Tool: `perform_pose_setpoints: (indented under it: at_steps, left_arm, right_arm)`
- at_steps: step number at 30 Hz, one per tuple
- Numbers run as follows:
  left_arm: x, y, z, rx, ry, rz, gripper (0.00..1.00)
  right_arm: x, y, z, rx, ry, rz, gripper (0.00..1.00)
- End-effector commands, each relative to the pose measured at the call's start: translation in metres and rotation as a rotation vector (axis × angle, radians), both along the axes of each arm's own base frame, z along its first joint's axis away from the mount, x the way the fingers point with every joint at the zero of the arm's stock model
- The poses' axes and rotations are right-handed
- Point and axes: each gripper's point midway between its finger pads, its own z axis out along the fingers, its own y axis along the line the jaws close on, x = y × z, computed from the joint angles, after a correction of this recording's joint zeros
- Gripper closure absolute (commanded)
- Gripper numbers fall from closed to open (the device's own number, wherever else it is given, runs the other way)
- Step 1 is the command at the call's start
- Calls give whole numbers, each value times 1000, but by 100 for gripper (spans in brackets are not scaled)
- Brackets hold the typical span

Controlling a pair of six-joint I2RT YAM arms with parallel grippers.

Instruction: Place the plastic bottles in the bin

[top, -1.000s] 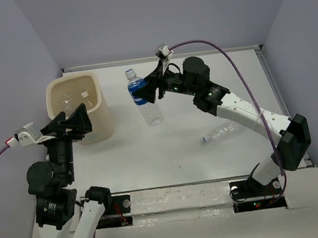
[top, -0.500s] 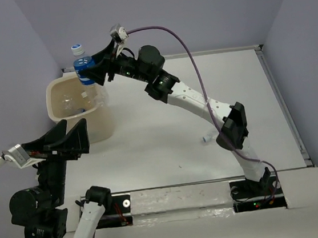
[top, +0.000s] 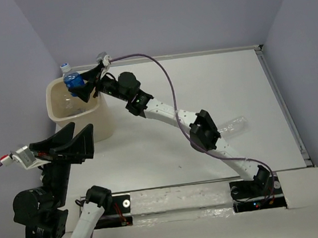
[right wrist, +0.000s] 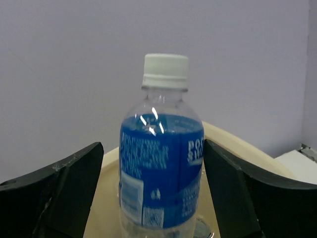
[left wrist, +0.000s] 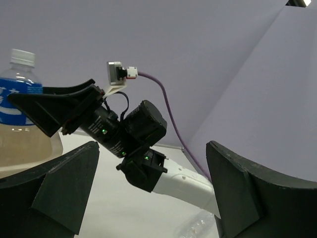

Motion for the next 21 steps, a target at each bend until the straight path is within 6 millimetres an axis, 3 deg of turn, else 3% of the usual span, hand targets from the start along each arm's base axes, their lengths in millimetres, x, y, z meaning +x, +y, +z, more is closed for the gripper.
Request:
perform_pose_setpoints:
  at_steps: [1, 6, 9, 13, 14, 15, 16, 17, 18, 19, 20, 21]
  left_arm:
    - [1, -5, 12, 6, -41, -21, 1]
    - [2, -12, 23, 3, -54, -53, 1]
    - [3, -25, 28, 13, -61, -120, 1]
    - [29, -51, 12, 6, 12, -205, 1]
    - [33, -55, 8, 6, 24, -220, 1]
    - [41, -64, 0, 17, 48, -250, 1]
    - [44, -68, -1, 16, 48, -265, 1]
    - [46, -74, -3, 17, 55, -295, 1]
    - [49, -78, -5, 19, 61, -308, 1]
    - [55, -84, -8, 22, 68, -326, 1]
    - [57, -90, -11, 30, 77, -355, 1]
    - [62, -96, -16, 35, 92, -372, 1]
  right_arm:
    - [-21, -27, 77, 102, -141, -66, 12]
    - [-43, -42, 105, 55, -190, -29, 11]
    - [-56, -64, 114, 36, -178, -35, 12]
    - [-75, -107, 112, 25, -155, -80, 21]
    - [-90, -133, 137, 59, -177, -99, 23]
    - [-83, -138, 95, -17, -127, -124, 28]
    - [-86, -150, 88, -28, -112, -143, 33]
    - [-96, -179, 108, 13, -114, -190, 44]
    - [-93, -194, 99, 2, -89, -228, 54]
    - [-82, -209, 51, -68, -13, -300, 63]
    - [-81, -225, 41, -69, 25, -347, 80]
    - [-87, -251, 20, -91, 63, -385, 89]
